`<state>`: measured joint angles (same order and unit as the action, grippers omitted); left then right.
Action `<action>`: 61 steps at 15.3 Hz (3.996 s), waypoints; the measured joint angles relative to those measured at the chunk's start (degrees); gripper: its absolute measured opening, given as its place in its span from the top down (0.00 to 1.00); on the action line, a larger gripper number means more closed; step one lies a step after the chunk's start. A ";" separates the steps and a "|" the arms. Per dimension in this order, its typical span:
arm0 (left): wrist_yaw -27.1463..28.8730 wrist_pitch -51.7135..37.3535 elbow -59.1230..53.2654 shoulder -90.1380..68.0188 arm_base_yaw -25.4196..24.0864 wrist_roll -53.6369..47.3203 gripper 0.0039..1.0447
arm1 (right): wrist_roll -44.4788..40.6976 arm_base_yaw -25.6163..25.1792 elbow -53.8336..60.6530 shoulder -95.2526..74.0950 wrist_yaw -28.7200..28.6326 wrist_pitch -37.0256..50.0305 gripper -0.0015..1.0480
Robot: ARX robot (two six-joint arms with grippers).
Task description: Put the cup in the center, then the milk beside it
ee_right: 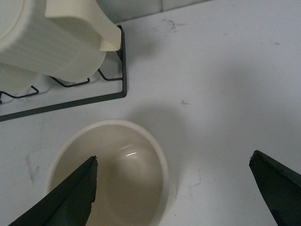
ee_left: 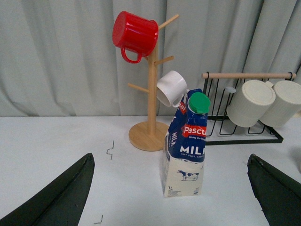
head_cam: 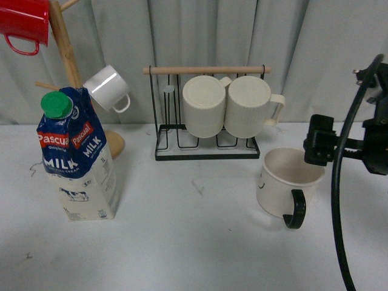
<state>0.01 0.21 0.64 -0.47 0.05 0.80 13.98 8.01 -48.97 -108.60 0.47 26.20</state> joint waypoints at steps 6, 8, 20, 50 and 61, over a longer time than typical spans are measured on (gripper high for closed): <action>0.00 0.00 0.00 0.00 0.00 0.00 0.06 | 3.17 2.14 -11.10 -7.26 1.25 -13.88 0.06; 0.00 0.00 0.00 0.00 0.00 -0.02 0.06 | 3.52 2.14 -12.37 -8.79 0.90 -15.02 0.11; 0.00 -0.02 0.00 0.00 0.00 0.00 0.06 | 4.76 9.68 -14.51 -3.98 -0.31 -19.69 0.97; 0.02 0.00 0.00 0.00 0.00 -0.02 0.06 | -11.96 4.92 21.59 34.86 12.68 21.75 0.46; -0.02 -0.02 0.00 0.00 0.00 -0.02 0.06 | -13.81 -7.56 43.85 62.16 0.26 14.93 0.98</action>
<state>-0.01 0.19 0.64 -0.47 0.05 0.78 0.16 0.45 -5.13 -46.44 0.73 41.12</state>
